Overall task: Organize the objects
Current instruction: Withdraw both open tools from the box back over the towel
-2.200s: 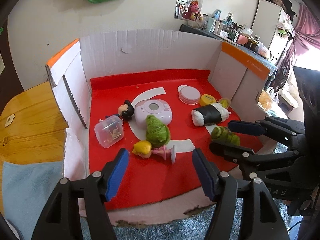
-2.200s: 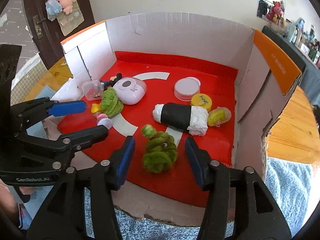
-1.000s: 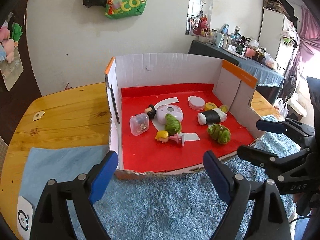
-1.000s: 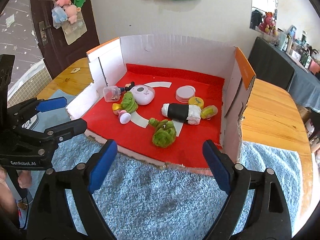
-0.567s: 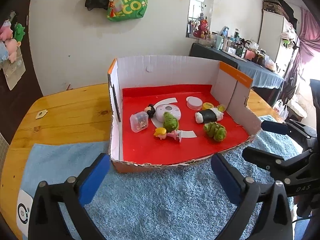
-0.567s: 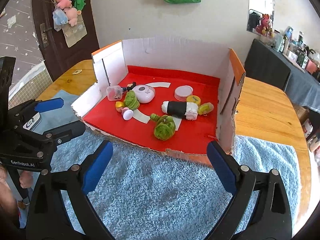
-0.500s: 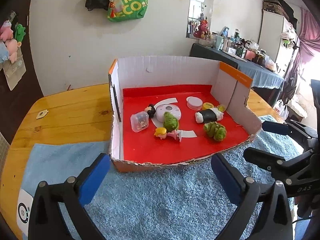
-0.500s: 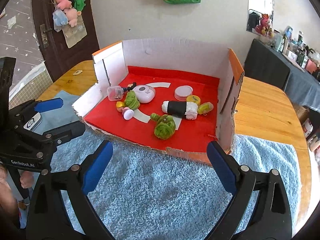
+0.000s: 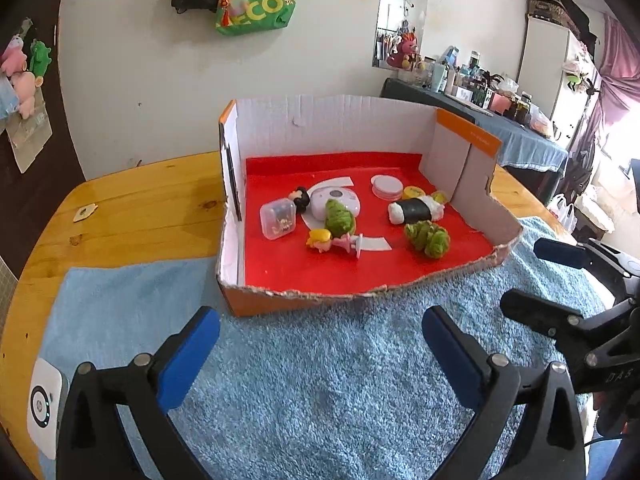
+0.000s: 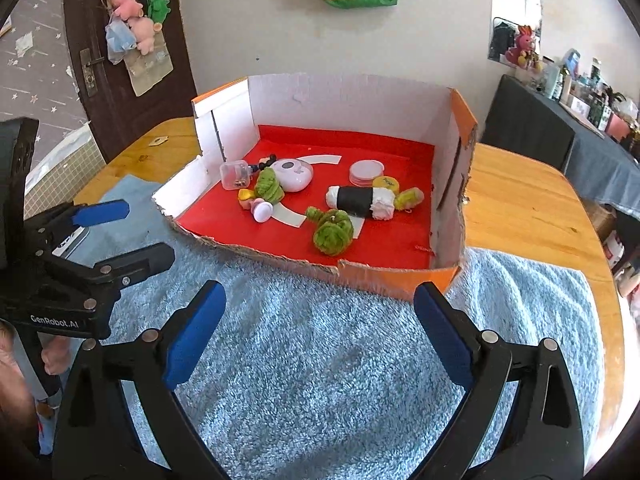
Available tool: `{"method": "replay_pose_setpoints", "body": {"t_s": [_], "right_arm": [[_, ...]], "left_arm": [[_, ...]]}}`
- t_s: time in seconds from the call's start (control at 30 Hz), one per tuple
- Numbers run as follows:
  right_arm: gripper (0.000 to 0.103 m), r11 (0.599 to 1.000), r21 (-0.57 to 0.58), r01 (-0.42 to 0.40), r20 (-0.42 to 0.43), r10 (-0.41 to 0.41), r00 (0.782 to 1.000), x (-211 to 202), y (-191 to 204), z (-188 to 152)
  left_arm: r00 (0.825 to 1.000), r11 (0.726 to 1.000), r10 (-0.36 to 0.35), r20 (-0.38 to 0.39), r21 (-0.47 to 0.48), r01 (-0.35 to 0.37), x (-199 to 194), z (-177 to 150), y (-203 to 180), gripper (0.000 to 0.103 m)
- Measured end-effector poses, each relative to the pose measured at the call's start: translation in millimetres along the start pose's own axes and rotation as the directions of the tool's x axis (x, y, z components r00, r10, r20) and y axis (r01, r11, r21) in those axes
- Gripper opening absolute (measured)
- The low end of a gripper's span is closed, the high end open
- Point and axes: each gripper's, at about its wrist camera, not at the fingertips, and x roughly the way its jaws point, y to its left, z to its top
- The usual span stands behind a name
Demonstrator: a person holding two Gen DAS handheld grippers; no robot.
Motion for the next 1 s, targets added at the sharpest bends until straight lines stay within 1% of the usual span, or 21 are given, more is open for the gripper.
{"method": "replay_pose_setpoints", "body": {"t_s": [0.17, 0.5, 0.67, 1.0], "right_arm": [[0.096, 1.000, 0.017, 0.010, -0.008, -0.010, 1.000, 1.3, -3.9, -7.5], [0.096, 0.998, 0.055, 0.023, -0.054, -0.020, 0.998, 15.9, -9.3, -24.5], [0.096, 0.996, 0.080, 0.033, -0.064, -0.028, 0.998, 20.3, -13.6, -29.2], [0.096, 0.993, 0.098, 0.062, -0.105, -0.052, 0.993, 31.8, -19.2, -36.8]], "left_arm": [[1.000, 1.000, 0.008, -0.017, -0.008, -0.008, 2.7, -7.5, 1.6, 0.103], [0.997, 0.998, 0.029, -0.067, -0.046, -0.032, 14.4, -19.2, 11.0, 0.103], [0.994, 0.997, 0.031, -0.102, -0.064, -0.037, 23.1, -25.2, 15.2, 0.103], [0.989, 0.995, 0.024, -0.145, -0.097, -0.038, 36.2, -28.6, 23.6, 0.103]]}}
